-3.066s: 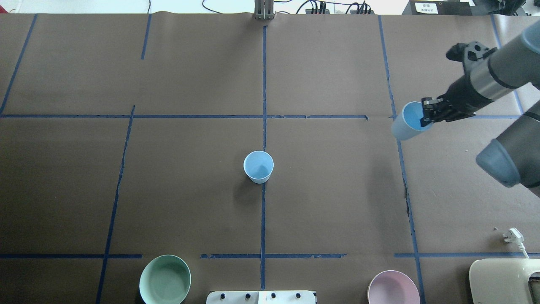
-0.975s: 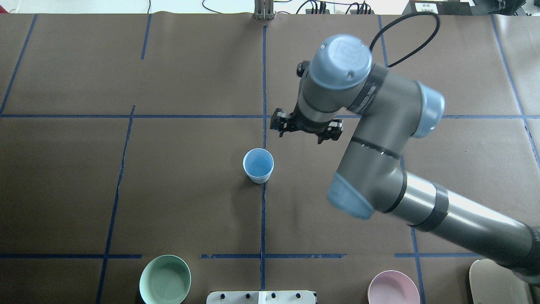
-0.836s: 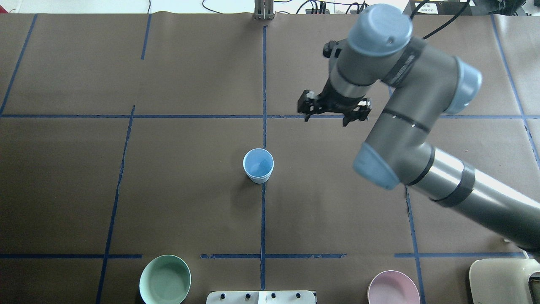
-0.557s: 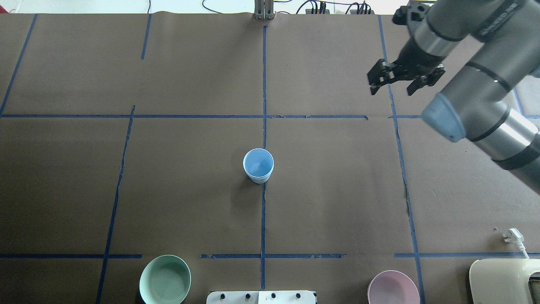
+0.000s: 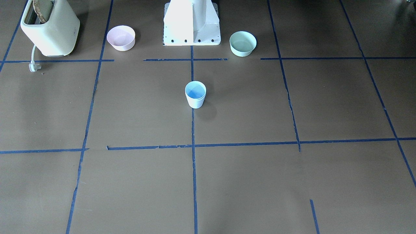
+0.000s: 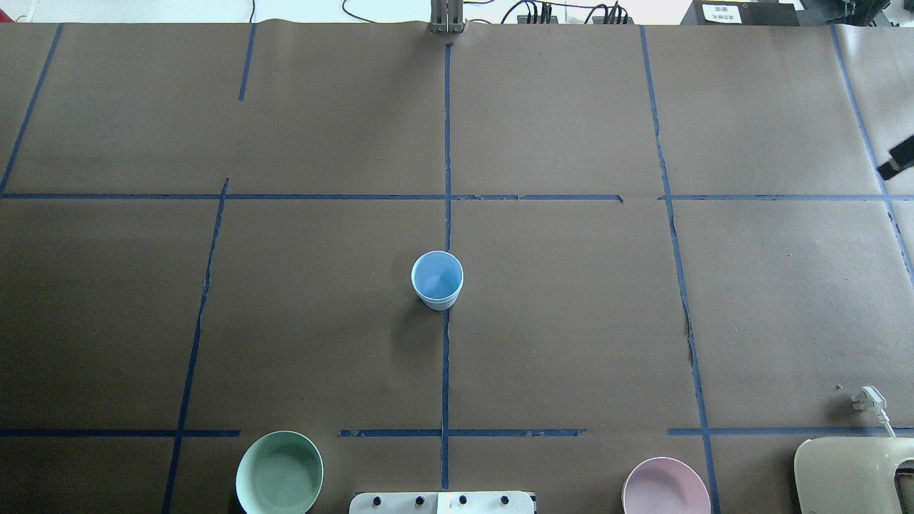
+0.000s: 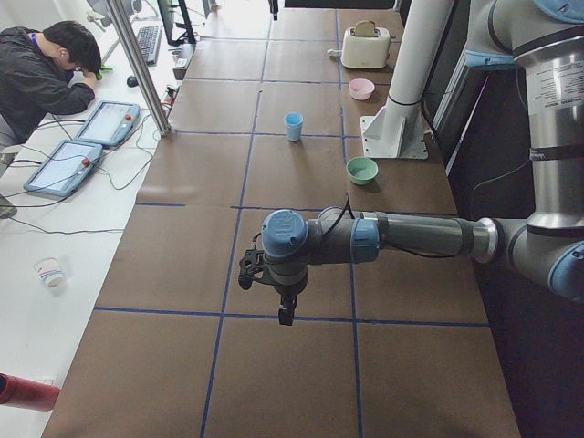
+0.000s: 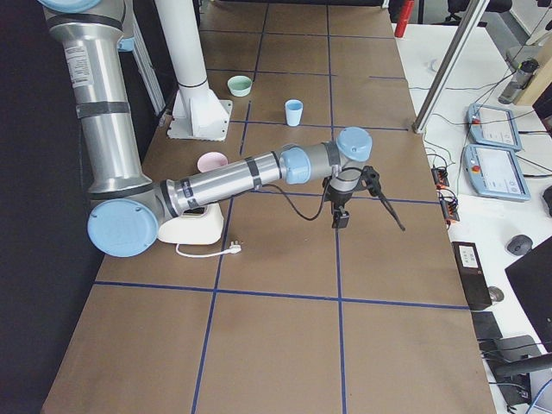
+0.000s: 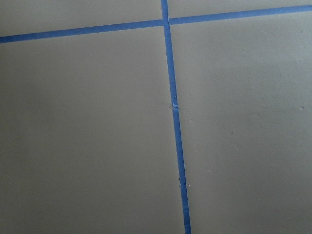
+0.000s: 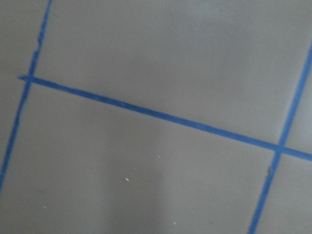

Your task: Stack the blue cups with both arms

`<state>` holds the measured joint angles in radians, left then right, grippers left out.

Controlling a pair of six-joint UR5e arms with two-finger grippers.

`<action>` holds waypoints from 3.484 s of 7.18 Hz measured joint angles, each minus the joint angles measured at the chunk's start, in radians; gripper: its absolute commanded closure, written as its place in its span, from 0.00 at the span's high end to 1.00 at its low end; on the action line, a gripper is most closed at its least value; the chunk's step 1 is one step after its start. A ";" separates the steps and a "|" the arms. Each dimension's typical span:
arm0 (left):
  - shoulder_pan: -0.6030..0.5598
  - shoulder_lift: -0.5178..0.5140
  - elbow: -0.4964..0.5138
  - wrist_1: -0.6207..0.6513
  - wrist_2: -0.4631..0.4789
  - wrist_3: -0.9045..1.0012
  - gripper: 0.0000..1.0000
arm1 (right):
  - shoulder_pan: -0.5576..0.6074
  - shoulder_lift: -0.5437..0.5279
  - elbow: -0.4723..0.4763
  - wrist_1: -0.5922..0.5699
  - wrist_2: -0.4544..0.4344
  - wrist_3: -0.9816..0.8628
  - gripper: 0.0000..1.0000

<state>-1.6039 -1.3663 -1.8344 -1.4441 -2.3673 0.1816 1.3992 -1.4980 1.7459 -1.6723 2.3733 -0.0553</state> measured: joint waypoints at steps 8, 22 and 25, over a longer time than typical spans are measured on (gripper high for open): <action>0.000 0.010 0.023 0.000 0.006 0.004 1.00 | 0.189 -0.289 0.021 0.008 -0.005 -0.197 1.00; 0.002 0.010 0.035 0.001 0.007 0.004 1.00 | 0.187 -0.289 0.020 0.008 0.009 -0.195 1.00; 0.002 0.010 0.037 0.001 0.006 0.004 1.00 | 0.187 -0.289 0.021 0.008 0.009 -0.195 1.00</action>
<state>-1.6019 -1.3560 -1.7979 -1.4431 -2.3608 0.1856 1.5861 -1.7871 1.7666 -1.6644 2.3823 -0.2500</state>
